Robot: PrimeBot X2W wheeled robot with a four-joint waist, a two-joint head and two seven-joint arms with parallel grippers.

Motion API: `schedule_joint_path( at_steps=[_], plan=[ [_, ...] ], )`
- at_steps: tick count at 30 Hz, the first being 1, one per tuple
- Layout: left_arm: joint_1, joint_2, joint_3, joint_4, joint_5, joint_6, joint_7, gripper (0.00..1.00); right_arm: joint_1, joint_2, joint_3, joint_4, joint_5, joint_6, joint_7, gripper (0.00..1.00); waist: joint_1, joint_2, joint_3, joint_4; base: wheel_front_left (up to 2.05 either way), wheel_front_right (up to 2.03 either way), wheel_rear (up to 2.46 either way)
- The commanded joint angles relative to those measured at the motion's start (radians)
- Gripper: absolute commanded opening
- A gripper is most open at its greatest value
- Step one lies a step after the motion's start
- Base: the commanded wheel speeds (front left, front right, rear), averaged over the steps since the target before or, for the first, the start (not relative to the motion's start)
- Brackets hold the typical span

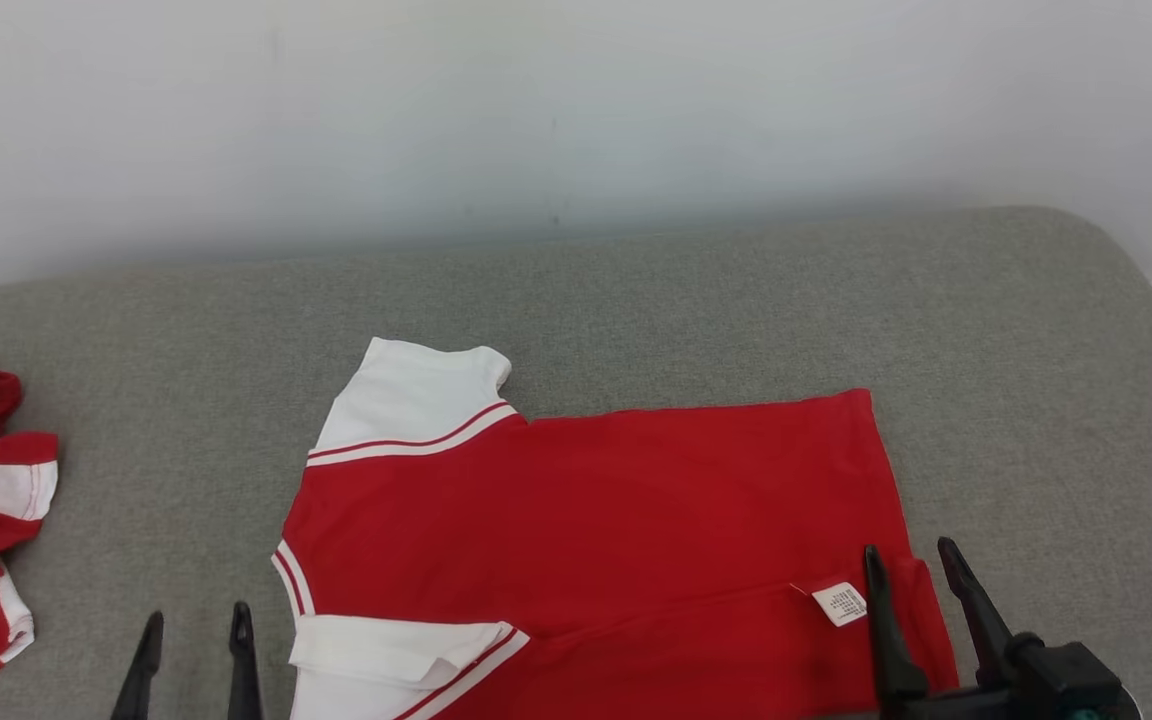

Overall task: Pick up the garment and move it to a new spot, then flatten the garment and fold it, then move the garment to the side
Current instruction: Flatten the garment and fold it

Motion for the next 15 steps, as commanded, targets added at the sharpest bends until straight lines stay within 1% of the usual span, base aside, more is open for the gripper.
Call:
schedule_joint_path(
  at_steps=[1,4,6,8,10,11,14,15],
  plan=[
    [-0.030,0.003,0.008,0.007,0.002,-0.008,-0.002,1.00,-0.020,0.003,-0.001,0.008,0.005,0.001,-0.002,1.00,0.0000,0.0000,0.017,-0.019,0.00,0.00,0.00],
    [-0.100,0.033,0.008,0.034,-0.011,-0.025,-0.002,1.00,-0.074,0.003,0.008,0.048,0.006,0.001,-0.002,1.00,0.0000,0.0000,0.040,-0.046,0.00,0.00,0.00],
    [-0.158,0.072,-0.003,0.068,-0.024,-0.031,-0.002,1.00,-0.118,0.003,0.024,0.095,-0.006,0.001,-0.002,1.00,0.0000,0.0000,0.063,-0.073,0.00,0.00,0.00],
    [-0.238,0.129,-0.032,0.098,-0.022,-0.038,-0.002,1.00,-0.178,-0.003,0.040,0.127,-0.001,0.001,-0.002,1.00,0.0000,0.0000,0.087,-0.098,0.00,0.00,0.00],
    [-0.311,0.185,-0.089,0.148,-0.060,-0.038,-0.001,1.00,-0.230,-0.007,0.052,0.174,0.008,0.001,-0.002,1.00,0.0000,0.0000,0.114,-0.127,0.00,0.00,0.00],
    [-0.360,0.227,-0.121,0.165,-0.081,-0.037,0.002,1.00,-0.262,-0.007,0.057,0.192,0.016,0.001,-0.002,1.00,0.0000,0.0000,0.132,-0.141,0.00,0.00,0.00],
    [-0.496,0.341,-0.235,0.215,-0.167,-0.036,0.051,1.00,-0.350,-0.007,0.079,0.237,0.024,0.001,-0.002,1.00,0.0000,0.0000,0.174,-0.176,0.00,0.00,0.00],
    [-0.536,0.371,-0.269,0.231,-0.200,-0.037,0.082,1.00,-0.376,-0.007,0.088,0.248,0.028,0.001,-0.002,1.00,0.0000,0.0000,0.189,-0.189,0.00,0.00,0.00]
  ],
)
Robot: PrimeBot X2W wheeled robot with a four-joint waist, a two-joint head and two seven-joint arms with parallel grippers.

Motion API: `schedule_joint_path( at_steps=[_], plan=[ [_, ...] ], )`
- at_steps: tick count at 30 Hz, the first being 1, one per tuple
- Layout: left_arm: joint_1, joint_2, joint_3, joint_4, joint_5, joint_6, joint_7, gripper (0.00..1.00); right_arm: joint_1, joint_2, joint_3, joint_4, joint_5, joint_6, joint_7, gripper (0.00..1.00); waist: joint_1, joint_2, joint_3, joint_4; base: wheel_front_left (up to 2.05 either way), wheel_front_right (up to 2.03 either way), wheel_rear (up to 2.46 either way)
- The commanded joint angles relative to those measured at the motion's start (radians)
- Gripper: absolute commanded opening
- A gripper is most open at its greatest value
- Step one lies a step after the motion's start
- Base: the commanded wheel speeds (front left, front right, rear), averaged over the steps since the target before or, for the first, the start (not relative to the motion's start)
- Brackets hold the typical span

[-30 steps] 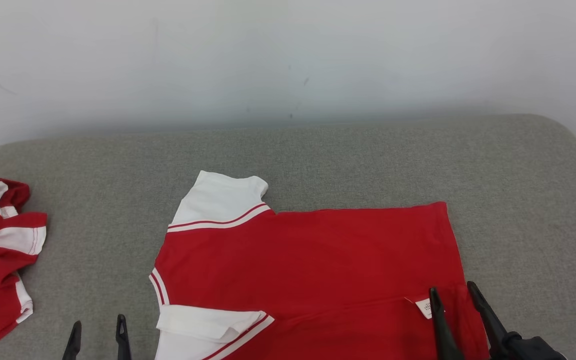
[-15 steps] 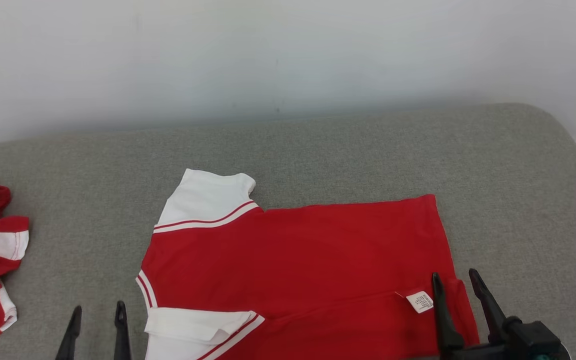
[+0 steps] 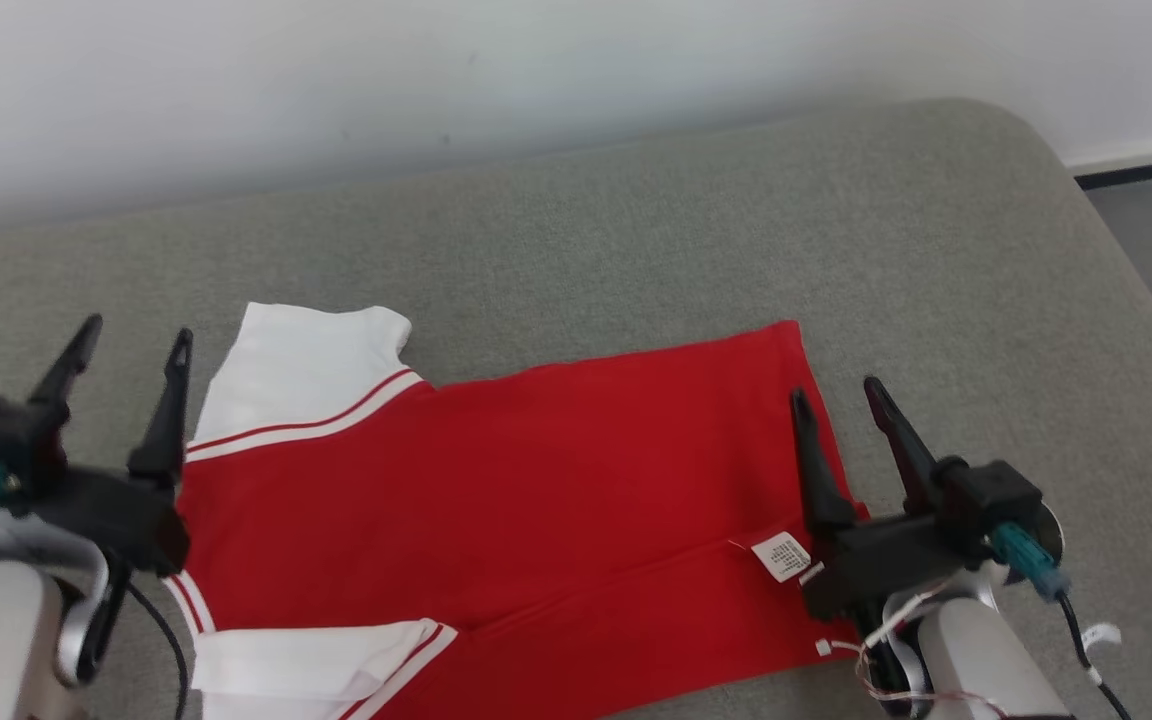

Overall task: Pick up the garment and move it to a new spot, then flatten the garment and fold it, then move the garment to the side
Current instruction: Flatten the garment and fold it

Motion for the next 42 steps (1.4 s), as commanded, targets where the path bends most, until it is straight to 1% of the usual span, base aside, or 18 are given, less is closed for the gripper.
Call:
schedule_joint_path(
  at_steps=[1,4,6,8,10,14,17,23,26,30,31,32,33,34,38,42],
  plan=[
    [-0.046,0.027,-0.027,0.020,-0.051,0.002,0.050,1.00,-0.038,0.003,0.010,0.012,0.014,0.001,-0.002,1.00,-0.0003,-0.0001,0.086,-0.082,0.00,0.00,0.00],
    [-0.154,0.085,-0.097,0.040,-0.166,0.002,0.155,1.00,-0.095,0.004,0.019,0.028,0.027,0.001,-0.002,1.00,-0.0003,-0.0001,0.120,-0.110,0.00,0.00,0.00],
    [-0.217,0.132,-0.133,0.059,-0.226,0.002,0.218,1.00,-0.126,0.007,0.029,0.035,0.036,0.001,-0.002,1.00,-0.0003,-0.0001,0.141,-0.128,0.00,0.00,0.00],
    [-0.259,0.164,-0.183,0.086,-0.278,0.002,0.285,1.00,-0.145,0.010,0.040,0.038,0.043,0.001,-0.002,1.00,-0.0003,-0.0001,0.158,-0.144,0.00,0.00,0.00],
    [-0.302,0.195,-0.227,0.109,-0.312,0.002,0.337,1.00,-0.154,0.010,0.056,0.044,0.038,0.001,-0.002,1.00,-0.0003,-0.0001,0.171,-0.157,0.00,0.00,0.00],
    [-0.364,0.231,-0.261,0.180,-0.384,0.002,0.431,1.00,-0.169,0.012,0.073,0.050,0.050,0.001,-0.002,1.00,-0.0003,-0.0001,0.195,-0.177,0.00,0.00,0.00],
    [-0.401,0.258,-0.286,0.230,-0.397,0.002,0.485,1.00,-0.172,0.013,0.082,0.052,0.058,0.001,-0.002,1.00,-0.0003,-0.0001,0.213,-0.193,0.00,0.00,0.00],
    [-0.443,0.279,-0.310,0.320,-0.424,0.002,0.553,1.00,-0.180,0.014,0.086,0.058,0.070,0.001,-0.002,1.00,-0.0003,-0.0001,0.227,-0.208,0.00,0.00,0.00],
    [-0.455,0.270,-0.316,0.353,-0.442,0.002,0.576,1.00,-0.182,0.013,0.085,0.059,0.069,0.001,-0.002,1.00,-0.0003,-0.0001,0.229,-0.206,0.00,0.00,0.00],
    [-0.460,0.253,-0.315,0.374,-0.469,0.002,0.576,1.00,-0.192,0.014,0.086,0.065,0.063,0.001,-0.002,1.00,-0.0003,-0.0001,0.230,-0.200,0.00,0.00,0.00],
    [-0.464,0.249,-0.316,0.374,-0.473,0.001,0.574,0.94,-0.195,0.014,0.088,0.067,0.060,0.001,-0.002,1.00,-0.0003,-0.0001,0.230,-0.197,0.00,0.00,0.00],
    [-0.471,0.246,-0.320,0.373,-0.475,0.001,0.565,0.55,-0.197,0.014,0.088,0.070,0.058,0.001,-0.002,1.00,-0.0003,-0.0001,0.230,-0.194,0.00,0.00,0.00],
    [-0.473,0.240,-0.318,0.377,-0.489,0.002,0.559,0.17,-0.200,0.013,0.089,0.074,0.056,0.001,-0.002,1.00,-0.0003,-0.0001,0.230,-0.190,0.00,0.00,0.00],
    [-0.471,0.227,-0.316,0.380,-0.507,0.001,0.556,0.00,-0.204,0.013,0.090,0.079,0.055,0.001,-0.002,1.00,-0.0003,-0.0001,0.229,-0.185,0.00,0.00,0.00],
    [-0.478,0.217,-0.343,0.370,-0.517,0.001,0.525,0.00,-0.232,0.000,0.100,0.130,0.062,0.001,-0.002,1.00,-0.0003,-0.0001,0.221,-0.160,0.00,0.00,0.00],
    [-0.494,0.208,-0.372,0.346,-0.515,0.002,0.450,0.00,-0.288,-0.028,0.111,0.221,0.081,0.001,-0.002,1.00,-0.0003,-0.0001,0.202,-0.130,0.00,0.00,0.00]
  ],
)
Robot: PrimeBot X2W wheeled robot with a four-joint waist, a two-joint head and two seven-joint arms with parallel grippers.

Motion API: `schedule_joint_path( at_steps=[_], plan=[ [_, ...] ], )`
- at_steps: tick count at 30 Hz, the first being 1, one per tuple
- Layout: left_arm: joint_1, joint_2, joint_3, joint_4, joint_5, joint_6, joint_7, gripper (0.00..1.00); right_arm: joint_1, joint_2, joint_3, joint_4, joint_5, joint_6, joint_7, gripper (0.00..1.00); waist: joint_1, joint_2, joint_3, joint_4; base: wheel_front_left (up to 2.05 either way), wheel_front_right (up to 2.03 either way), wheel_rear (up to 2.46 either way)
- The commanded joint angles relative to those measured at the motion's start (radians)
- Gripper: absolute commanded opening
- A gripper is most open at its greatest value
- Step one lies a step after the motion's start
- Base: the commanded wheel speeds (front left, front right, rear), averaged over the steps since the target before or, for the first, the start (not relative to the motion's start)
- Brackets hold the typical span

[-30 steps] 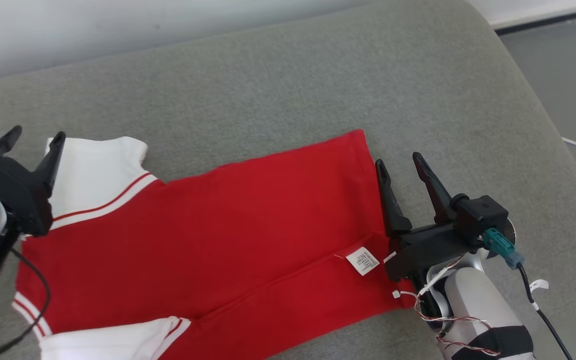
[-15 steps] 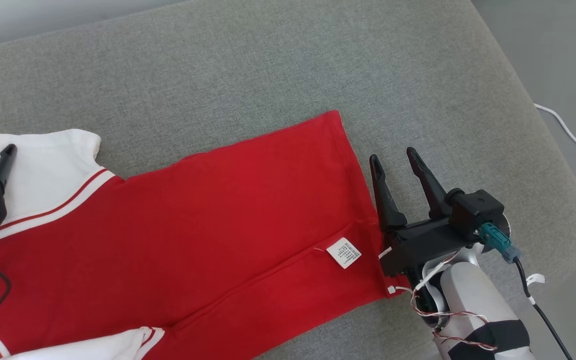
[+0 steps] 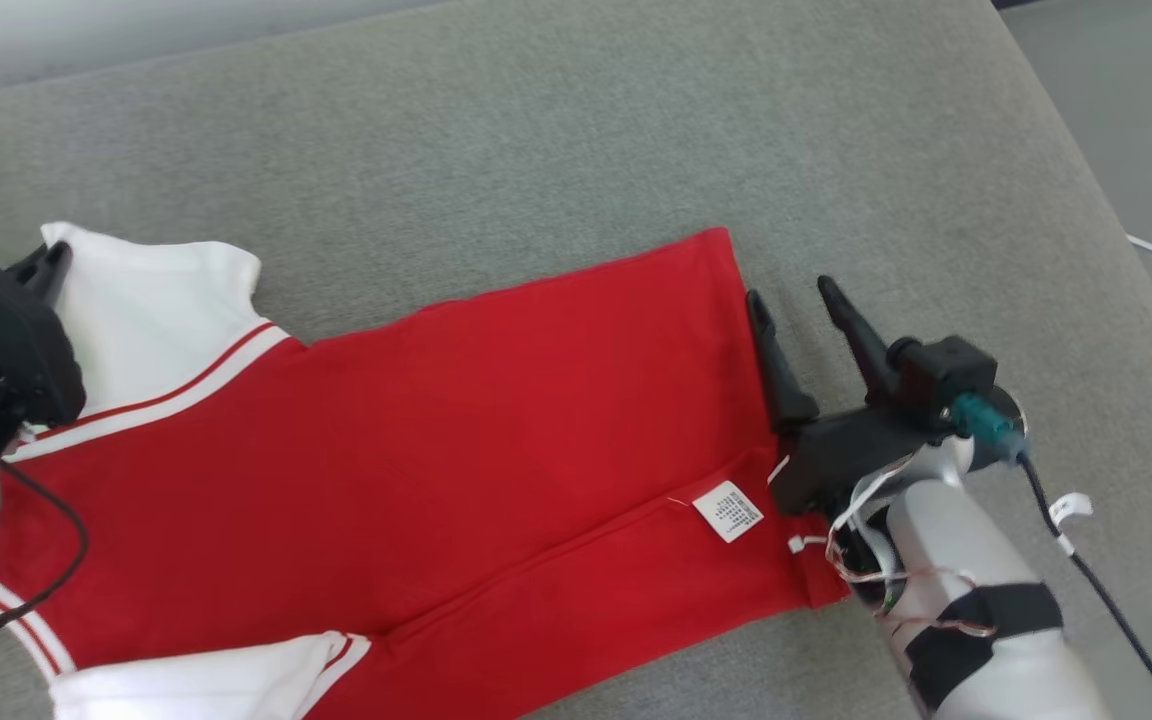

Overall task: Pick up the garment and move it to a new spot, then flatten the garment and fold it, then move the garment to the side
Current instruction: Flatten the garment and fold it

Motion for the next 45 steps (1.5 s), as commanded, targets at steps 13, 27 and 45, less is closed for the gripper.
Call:
schedule_joint_path(
  at_steps=[13,27,45],
  plan=[
    [-0.009,-0.028,-0.089,-0.104,-0.016,0.002,-0.160,0.00,-0.194,-0.095,0.080,0.223,0.174,0.001,0.178,1.00,0.0000,-0.0001,-0.044,0.115,0.00,0.00,0.00],
    [-0.041,-0.033,-0.139,-0.154,-0.029,0.002,-0.197,0.00,-0.307,-0.129,0.163,0.331,0.312,0.001,0.350,0.00,0.0000,-0.0001,-0.009,0.153,0.00,0.00,0.00],
    [-0.028,-0.062,-0.127,-0.113,-0.045,0.004,-0.322,0.00,-0.348,-0.144,0.210,0.397,0.343,0.001,0.200,0.00,0.0000,-0.0001,-0.071,0.198,0.00,0.00,0.00]
  ],
)
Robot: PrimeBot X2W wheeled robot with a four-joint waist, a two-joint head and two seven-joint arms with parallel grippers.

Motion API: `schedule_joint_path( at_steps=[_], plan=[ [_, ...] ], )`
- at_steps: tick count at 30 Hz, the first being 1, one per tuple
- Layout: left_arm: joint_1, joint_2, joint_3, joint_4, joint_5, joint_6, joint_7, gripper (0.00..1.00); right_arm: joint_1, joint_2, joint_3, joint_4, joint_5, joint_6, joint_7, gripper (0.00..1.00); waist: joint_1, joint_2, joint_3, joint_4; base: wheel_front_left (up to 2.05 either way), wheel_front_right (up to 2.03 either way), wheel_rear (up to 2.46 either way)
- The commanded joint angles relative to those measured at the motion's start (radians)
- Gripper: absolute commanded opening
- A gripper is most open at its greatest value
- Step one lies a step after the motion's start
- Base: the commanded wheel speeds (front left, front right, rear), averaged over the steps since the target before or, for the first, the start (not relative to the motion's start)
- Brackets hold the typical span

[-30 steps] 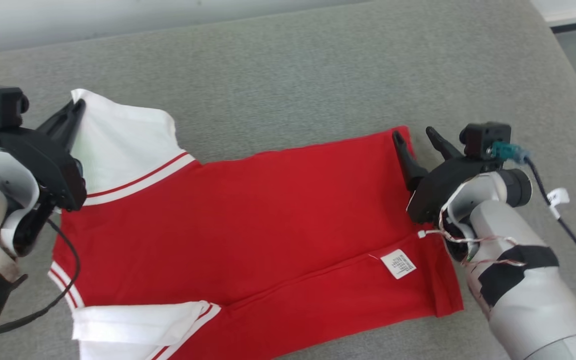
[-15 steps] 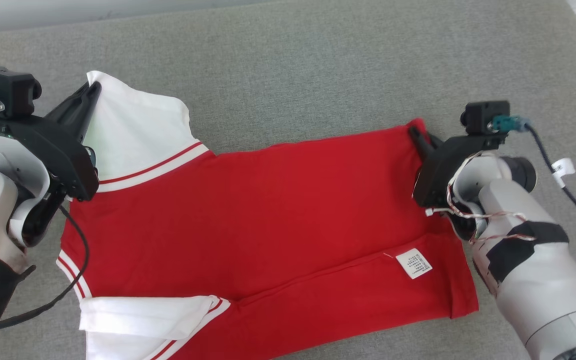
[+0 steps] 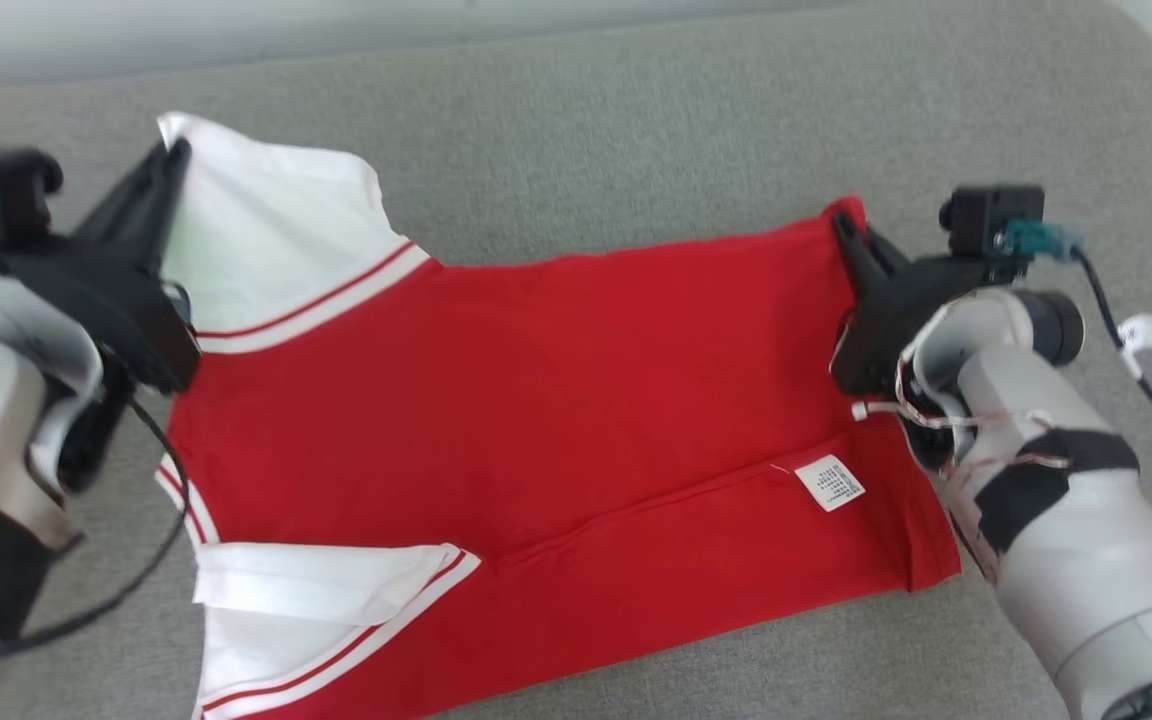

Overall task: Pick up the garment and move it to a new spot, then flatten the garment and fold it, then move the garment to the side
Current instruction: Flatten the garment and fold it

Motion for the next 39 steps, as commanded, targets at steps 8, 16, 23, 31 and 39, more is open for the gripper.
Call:
schedule_joint_path(
  at_steps=[8,16,23,31,39],
  plan=[
    [0.231,-0.008,-0.006,-0.144,-0.041,0.028,-0.113,0.00,0.143,-0.058,0.060,-0.038,0.063,0.001,-0.102,0.00,-0.0001,-0.0001,-0.101,0.051,0.00,0.00,0.00],
    [0.503,0.006,0.002,-0.360,-0.045,0.137,-0.183,0.00,0.274,-0.112,0.059,-0.074,0.149,0.001,-0.176,0.00,-0.0001,-0.0001,-0.154,0.091,0.00,0.00,0.00],
    [0.681,-0.021,0.013,-0.476,-0.054,0.200,-0.202,0.00,0.373,-0.146,0.022,-0.104,0.202,0.001,-0.205,0.00,-0.0001,-0.0001,-0.179,0.130,0.00,0.00,0.00],
    [0.798,-0.090,0.035,-0.462,-0.053,0.199,-0.208,0.00,0.481,-0.172,-0.048,-0.197,0.203,0.001,-0.209,0.00,-0.0001,-0.0001,-0.204,0.148,0.00,0.00,0.00],
    [0.853,-0.176,0.107,-0.378,0.022,0.173,-0.208,0.50,0.567,-0.158,-0.080,-0.234,0.176,0.001,-0.210,1.00,-0.0001,-0.0001,-0.220,0.155,0.00,0.00,0.00]
  ],
)
